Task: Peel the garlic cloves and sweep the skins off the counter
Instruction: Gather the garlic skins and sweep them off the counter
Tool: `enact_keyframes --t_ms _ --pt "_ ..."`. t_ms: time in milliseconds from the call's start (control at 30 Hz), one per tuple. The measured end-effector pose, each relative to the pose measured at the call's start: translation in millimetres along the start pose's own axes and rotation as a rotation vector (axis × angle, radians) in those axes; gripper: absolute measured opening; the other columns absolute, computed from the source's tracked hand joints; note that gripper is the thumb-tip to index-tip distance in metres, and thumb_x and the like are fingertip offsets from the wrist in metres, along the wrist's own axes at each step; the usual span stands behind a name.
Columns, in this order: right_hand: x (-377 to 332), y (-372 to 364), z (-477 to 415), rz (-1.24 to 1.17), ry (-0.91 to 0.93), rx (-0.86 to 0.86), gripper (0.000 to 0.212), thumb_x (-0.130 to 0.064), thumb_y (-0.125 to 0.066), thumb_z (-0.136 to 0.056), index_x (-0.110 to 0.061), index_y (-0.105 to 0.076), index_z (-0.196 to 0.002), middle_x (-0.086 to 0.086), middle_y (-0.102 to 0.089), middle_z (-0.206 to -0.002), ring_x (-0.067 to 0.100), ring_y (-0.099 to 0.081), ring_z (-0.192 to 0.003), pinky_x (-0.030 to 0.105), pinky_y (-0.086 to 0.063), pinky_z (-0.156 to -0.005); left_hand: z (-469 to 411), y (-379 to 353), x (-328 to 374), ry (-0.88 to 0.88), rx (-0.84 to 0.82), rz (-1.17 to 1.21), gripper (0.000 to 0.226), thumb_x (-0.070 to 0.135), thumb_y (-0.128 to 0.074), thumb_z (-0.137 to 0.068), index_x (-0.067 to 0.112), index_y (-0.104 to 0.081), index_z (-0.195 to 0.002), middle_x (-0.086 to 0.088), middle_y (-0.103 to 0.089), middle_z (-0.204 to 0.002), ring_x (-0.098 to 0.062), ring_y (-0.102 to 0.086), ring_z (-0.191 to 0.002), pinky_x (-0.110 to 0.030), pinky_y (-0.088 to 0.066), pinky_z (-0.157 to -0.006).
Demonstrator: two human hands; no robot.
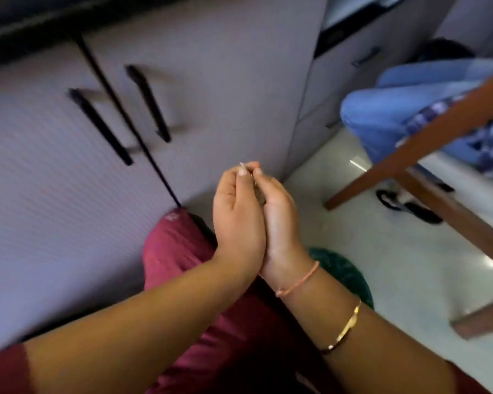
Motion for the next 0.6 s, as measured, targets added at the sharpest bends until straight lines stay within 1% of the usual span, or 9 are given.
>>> enact_keyframes --t_ms 67,133,233,267,300,367,433,500,600 --pt "34.3 42.5 -6.8 -0.157 -0.156 0.080 0.019 -0.011 -0.041 -0.098 -0.007 -0.060 -0.096 0.003 -0.061 -0.083 0.001 -0.061 -0.073 0.010 -0.046 -0.063 4.5 -17.9 -44.9 0.072 -0.024 -0.144 0.028 0.012 -0.040 -0.100 0.021 -0.061 -0.084 0.004 -0.065 -0.081 -0.006 -0.062 -0.079 -0.024 -0.048 -0.078" --pt "56.2 78.3 -5.9 -0.215 -0.281 0.150 0.022 -0.016 -0.037 -0.099 -0.009 -0.058 -0.094 0.000 -0.057 -0.081 0.007 -0.057 -0.078 0.013 -0.048 -0.066 14.9 -35.5 -82.7 0.133 -0.076 -0.296 0.025 0.018 -0.041 -0.099 0.026 -0.060 -0.086 0.002 -0.066 -0.090 -0.009 -0.062 -0.087 -0.026 -0.048 -0.082" --pt "84.3 131.3 3.6 -0.182 -0.455 0.278 0.030 -0.019 -0.028 -0.101 -0.011 -0.051 -0.084 0.004 -0.050 -0.077 0.012 -0.052 -0.077 0.019 -0.046 -0.070 35.1 -62.7 -127.2 0.232 -0.251 -0.507 0.021 0.025 -0.039 -0.100 0.028 -0.060 -0.097 0.005 -0.061 -0.104 0.001 -0.054 -0.090 -0.009 -0.039 -0.079" --pt "97.8 145.8 7.8 -0.318 -0.525 0.305 0.029 -0.021 -0.031 -0.101 -0.013 -0.052 -0.084 0.004 -0.052 -0.077 0.012 -0.053 -0.075 0.022 -0.045 -0.070 40.6 -71.4 -140.4 0.286 -0.316 -0.560 0.023 0.027 -0.038 -0.100 0.026 -0.061 -0.106 0.005 -0.060 -0.109 0.002 -0.054 -0.092 -0.007 -0.038 -0.081" --pt "111.1 167.8 11.7 -0.364 -0.555 0.384 0.025 -0.022 -0.035 -0.099 -0.013 -0.054 -0.086 0.002 -0.055 -0.077 0.013 -0.054 -0.073 0.025 -0.045 -0.070 46.6 -80.4 -155.6 0.363 -0.387 -0.583 0.029 0.029 -0.037 -0.101 0.022 -0.059 -0.117 0.003 -0.060 -0.116 -0.002 -0.055 -0.101 -0.010 -0.038 -0.087" --pt "123.1 196.8 20.9 -0.416 -0.577 0.507 0.022 -0.022 -0.040 -0.096 -0.010 -0.058 -0.096 0.005 -0.060 -0.084 0.017 -0.058 -0.078 0.030 -0.046 -0.078 57.9 -90.7 -179.4 0.549 -0.531 -0.593 0.041 0.032 -0.035 -0.101 0.019 -0.045 -0.138 -0.001 -0.051 -0.137 -0.014 -0.049 -0.124 -0.024 -0.035 -0.105" --pt "146.8 223.5 28.1 -0.509 -0.607 0.622 0.029 -0.020 -0.037 -0.097 -0.004 -0.059 -0.103 0.013 -0.062 -0.096 0.024 -0.059 -0.089 0.036 -0.044 -0.091 65.5 -93.2 -198.1 0.707 -0.644 -0.653 0.048 0.035 -0.034 -0.101 0.024 -0.027 -0.148 -0.002 -0.039 -0.148 -0.019 -0.038 -0.134 -0.028 -0.027 -0.109" --pt "168.0 251.8 30.8 -0.536 -0.601 0.750 0.031 -0.019 -0.037 -0.097 -0.003 -0.063 -0.097 0.015 -0.063 -0.096 0.025 -0.061 -0.086 0.037 -0.048 -0.083 68.4 -90.7 -211.2 0.819 -0.707 -0.703 0.050 0.033 -0.032 -0.102 0.026 -0.018 -0.150 -0.002 -0.031 -0.153 -0.020 -0.032 -0.138 -0.027 -0.025 -0.109" --pt "184.3 277.3 37.8 -0.391 -0.654 0.864 0.025 -0.018 -0.042 -0.094 -0.006 -0.064 -0.099 0.013 -0.066 -0.093 0.025 -0.063 -0.081 0.035 -0.049 -0.069 61.3 -81.1 -219.8 0.928 -0.667 -0.727 0.052 0.027 -0.035 -0.102 0.023 -0.016 -0.150 -0.004 -0.029 -0.153 -0.020 -0.036 -0.134 -0.027 -0.032 -0.102"
Point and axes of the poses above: each hand's wrist, its own z-axis away from the middle knuckle, its own y-axis out of the back of the hand, x = y × z, the point moved 8 cm from there along -z, towards the middle knuckle
